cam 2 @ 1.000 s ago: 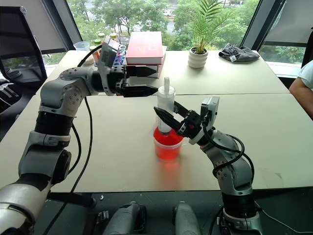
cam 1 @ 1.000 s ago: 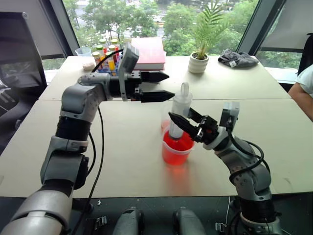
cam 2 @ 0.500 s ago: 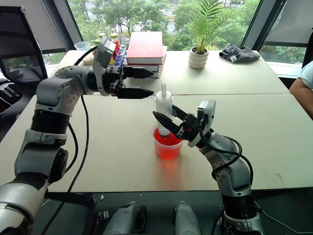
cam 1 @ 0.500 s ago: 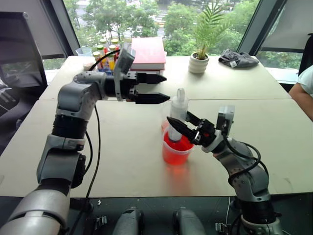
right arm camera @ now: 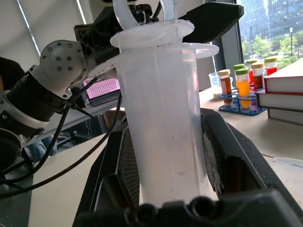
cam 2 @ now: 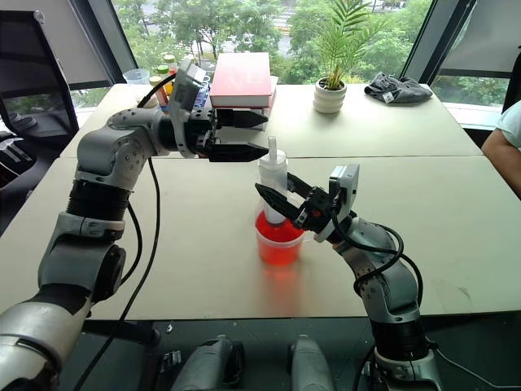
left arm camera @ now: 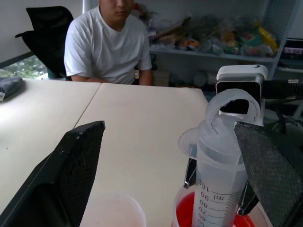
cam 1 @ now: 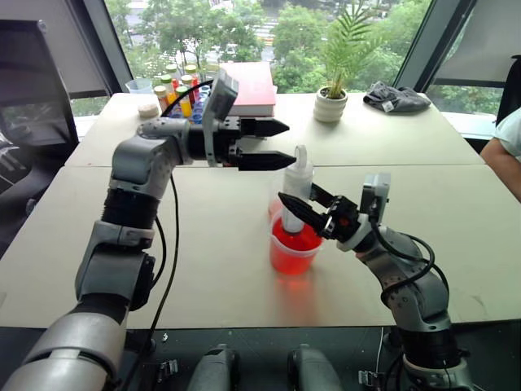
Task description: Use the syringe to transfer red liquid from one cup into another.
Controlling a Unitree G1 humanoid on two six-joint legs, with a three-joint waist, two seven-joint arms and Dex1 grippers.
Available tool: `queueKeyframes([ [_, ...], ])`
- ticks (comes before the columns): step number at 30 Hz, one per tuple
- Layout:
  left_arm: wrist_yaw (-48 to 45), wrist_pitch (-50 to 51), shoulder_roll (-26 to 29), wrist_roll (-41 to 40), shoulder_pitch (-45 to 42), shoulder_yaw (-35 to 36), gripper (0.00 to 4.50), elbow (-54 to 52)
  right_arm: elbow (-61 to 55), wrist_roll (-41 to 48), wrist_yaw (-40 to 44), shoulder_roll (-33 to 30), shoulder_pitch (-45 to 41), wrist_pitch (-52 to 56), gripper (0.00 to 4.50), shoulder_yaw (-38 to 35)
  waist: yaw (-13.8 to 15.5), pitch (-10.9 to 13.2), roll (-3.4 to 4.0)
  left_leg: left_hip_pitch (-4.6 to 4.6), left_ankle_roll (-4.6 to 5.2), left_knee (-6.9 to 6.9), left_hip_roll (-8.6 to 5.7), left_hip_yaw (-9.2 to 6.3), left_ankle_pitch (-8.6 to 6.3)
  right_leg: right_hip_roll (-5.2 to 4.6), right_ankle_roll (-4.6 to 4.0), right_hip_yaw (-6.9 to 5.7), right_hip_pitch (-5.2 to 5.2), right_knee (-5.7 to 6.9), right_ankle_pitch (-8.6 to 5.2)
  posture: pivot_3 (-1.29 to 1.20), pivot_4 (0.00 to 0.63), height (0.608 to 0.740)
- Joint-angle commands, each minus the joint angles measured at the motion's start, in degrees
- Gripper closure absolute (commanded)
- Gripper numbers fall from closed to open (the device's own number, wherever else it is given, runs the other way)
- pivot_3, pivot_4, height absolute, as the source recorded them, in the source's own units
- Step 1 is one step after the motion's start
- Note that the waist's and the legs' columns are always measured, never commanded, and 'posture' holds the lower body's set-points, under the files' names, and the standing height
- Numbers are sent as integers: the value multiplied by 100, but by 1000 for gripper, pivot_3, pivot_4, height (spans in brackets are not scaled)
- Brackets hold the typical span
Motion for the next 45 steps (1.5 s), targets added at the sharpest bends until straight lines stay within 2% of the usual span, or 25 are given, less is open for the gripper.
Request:
queueKeyframes([
  [1, 6, -189, -102, 100, -217, -27, 0, 46, -282, 81, -23, -39, -17, -72, 3043, -23, -6, 0, 0, 0, 0, 0, 0, 0, 0, 0, 0, 0, 0, 0, 0, 0, 150, 740],
  [3, 17, -216, -207, 115, -264, -21, 0, 104, -322, 90, -38, -53, -6, -53, 3043, -19, -1, 0, 0, 0, 0, -1, 1, -1, 0, 1, 0, -1, 0, 0, 0, 0, 150, 740],
  [6, -72, -155, -360, 22, -288, -2, 870, 72, -357, 99, -45, -86, 18, -29, 3043, 0, 10, 0, 0, 0, 0, 0, 1, 0, 0, 1, 0, 0, 0, -1, 0, 0, 150, 740],
  [7, -121, -98, -369, -12, -272, -2, 1263, 20, -355, 100, -47, -94, 22, -28, 3043, 6, 10, 0, 0, -1, 0, 1, 0, 0, 0, 0, 0, 0, 0, -1, 0, 0, 150, 740],
  [11, -281, 86, -390, -159, -190, 21, 3505, -216, -360, 123, -44, -129, 33, -18, 3043, 15, 3, 0, 0, -1, 0, 1, 0, 0, 0, 1, 1, 1, 0, 0, 0, 0, 150, 740],
  [13, -320, 142, -394, -232, -170, 77, 4460, -266, -351, 144, -46, -138, 26, -9, 3043, 23, 3, 0, 0, -1, 0, 1, 1, -1, 0, 1, 0, 1, 0, 0, 0, 0, 150, 740],
  [32, 83, -187, -247, -190, -833, 560, 4460, 372, -156, 184, 105, -202, 419, 6, 3043, 230, 3, 0, -1, -1, 0, 1, 0, -1, 0, 1, 1, 1, 0, 0, -1, 0, 150, 740],
  [45, 77, -350, -140, -155, -988, 539, 4460, 514, -104, 182, 90, -202, 379, -44, 3043, 247, 3, 1, -1, -1, 0, 1, 0, 0, 0, 1, 2, 2, 0, 0, -1, 0, 150, 740],
])
